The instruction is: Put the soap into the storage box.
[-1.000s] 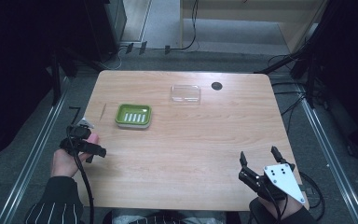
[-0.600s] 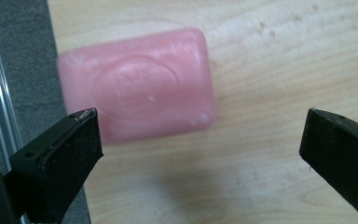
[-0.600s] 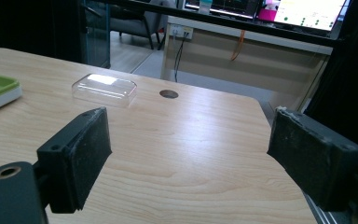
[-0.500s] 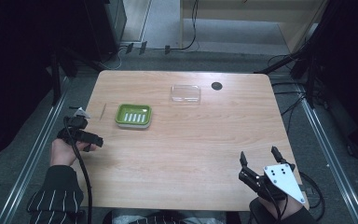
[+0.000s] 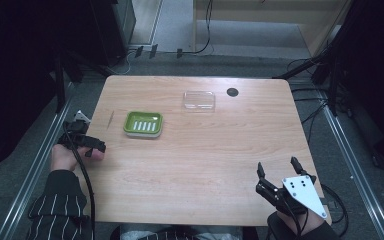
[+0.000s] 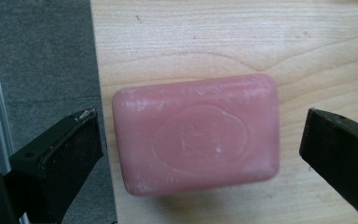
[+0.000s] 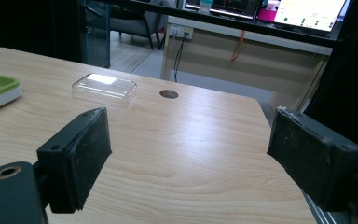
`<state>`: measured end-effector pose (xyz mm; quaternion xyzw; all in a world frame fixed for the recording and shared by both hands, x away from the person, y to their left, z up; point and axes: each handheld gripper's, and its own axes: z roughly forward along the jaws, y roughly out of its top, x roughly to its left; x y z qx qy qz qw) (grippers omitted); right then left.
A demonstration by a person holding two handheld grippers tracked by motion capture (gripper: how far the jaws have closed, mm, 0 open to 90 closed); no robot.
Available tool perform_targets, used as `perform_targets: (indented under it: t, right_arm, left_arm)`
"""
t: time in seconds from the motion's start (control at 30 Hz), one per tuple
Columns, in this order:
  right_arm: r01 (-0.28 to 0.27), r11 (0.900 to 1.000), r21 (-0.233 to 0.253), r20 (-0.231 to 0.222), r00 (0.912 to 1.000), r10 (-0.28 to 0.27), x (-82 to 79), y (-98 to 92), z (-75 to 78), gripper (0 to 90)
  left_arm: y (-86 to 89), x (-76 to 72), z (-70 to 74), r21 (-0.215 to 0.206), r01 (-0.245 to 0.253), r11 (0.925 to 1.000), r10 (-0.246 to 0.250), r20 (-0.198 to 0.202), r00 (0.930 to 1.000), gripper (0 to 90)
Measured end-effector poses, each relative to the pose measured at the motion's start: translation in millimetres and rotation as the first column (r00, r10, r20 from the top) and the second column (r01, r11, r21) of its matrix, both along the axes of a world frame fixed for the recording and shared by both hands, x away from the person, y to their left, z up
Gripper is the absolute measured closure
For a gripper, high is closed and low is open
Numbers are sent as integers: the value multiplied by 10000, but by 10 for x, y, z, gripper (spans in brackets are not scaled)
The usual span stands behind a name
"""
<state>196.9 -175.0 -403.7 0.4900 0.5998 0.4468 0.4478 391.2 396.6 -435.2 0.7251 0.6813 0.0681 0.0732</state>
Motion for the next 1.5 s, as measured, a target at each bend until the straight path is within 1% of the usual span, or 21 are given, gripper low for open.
perform_targets:
  t: [0.03, 0.07, 0.13, 0.17, 0.23, 0.37, 0.43, 0.5, 0.6, 0.7, 0.73, 0.8, 0.83, 0.87, 0.97, 1.2, 1.5]
  right_arm:
    - [0, 10000, 0, 0, 10000, 0, 0, 0, 0, 128]
    - [-9, 10000, -13, 13, 10000, 9, 1, 0, 0, 128]
    - [-5, 10000, -16, 14, 10000, 5, 1, 0, 0, 128]
    - [-4, 10000, -15, 20, 10000, 4, 0, 0, 0, 128]
    - [3, 10000, -9, 11, 10000, -3, -1, -1, 0, 128]
    - [13, 10000, -18, 17, 10000, -13, -2, -3, 0, 128]
    - [12, 10000, -24, 25, 10000, -12, -2, -4, 0, 128]
    - [16, 10000, -16, 20, 10000, -16, -3, -3, 0, 128]
    - [16, 10000, -23, 25, 10000, -16, -3, -4, 1, 128]
    - [-2, 10000, -24, 26, 10000, 2, -2, -1, 0, 128]
    - [1, 10000, -23, 26, 10000, -1, -2, -1, 1, 128]
    - [14, 10000, -23, 35, 10000, -14, -4, -3, 1, 128]
    - [20, 10000, -13, 36, 10000, -20, -5, -3, 1, 128]
    - [16, 10000, -18, 34, 10000, -16, -5, -4, 1, 128]
    - [17, 10000, -24, 26, 10000, -17, -3, -4, 0, 128]
    - [14, 10000, -17, 27, 10000, -14, -4, -2, 1, 128]
    - [-1, 10000, -8, 28, 10000, 1, -1, 1, 1, 128]
  left_arm:
    - [0, 0, 0, 0, 0, 10000, 0, 0, 10000, 0]
    - [-1, 18, -23, -29, 10, 10000, -10, -135, 9999, 0]
    - [-3, 28, -39, 9, -25, 10000, 26, -103, 9999, 0]
    - [-6, 40, -50, 26, -6, 10000, 7, -211, 9998, 0]
    - [-14, 59, -75, 30, 7, 10000, -6, -273, 9996, 0]
    - [-24, 73, -93, 191, 67, 9998, -58, -437, 9990, 0]
    - [-21, 73, -101, 186, -6, 9998, 13, -386, 9993, 0]
    - [-17, 76, -113, 236, 1, 9997, 11, -516, 9987, 0]
    - [-20, 78, -135, 224, -39, 9997, 51, -542, 9985, 3]
    - [-24, 80, -152, 300, -51, 9995, 70, -624, 9980, 5]
    - [-30, 80, -158, 310, -68, 9995, 87, -623, 9980, 12]
    - [-32, 80, -166, 298, -60, 9995, 77, -582, 9983, 76]
    - [-36, 82, -168, 330, -15, 9995, 37, -642, 9979, 76]
    - [-41, 83, -173, 423, -8, 9991, 34, -614, 9981, 76]
    - [-55, 84, -175, 529, 8, 9986, 24, -600, 9982, 81]
    - [-69, 76, -162, 518, -26, 9987, 51, -484, 9988, 116]
    - [-103, 72, -145, 653, 244, 9976, -218, -413, 9989, 127]
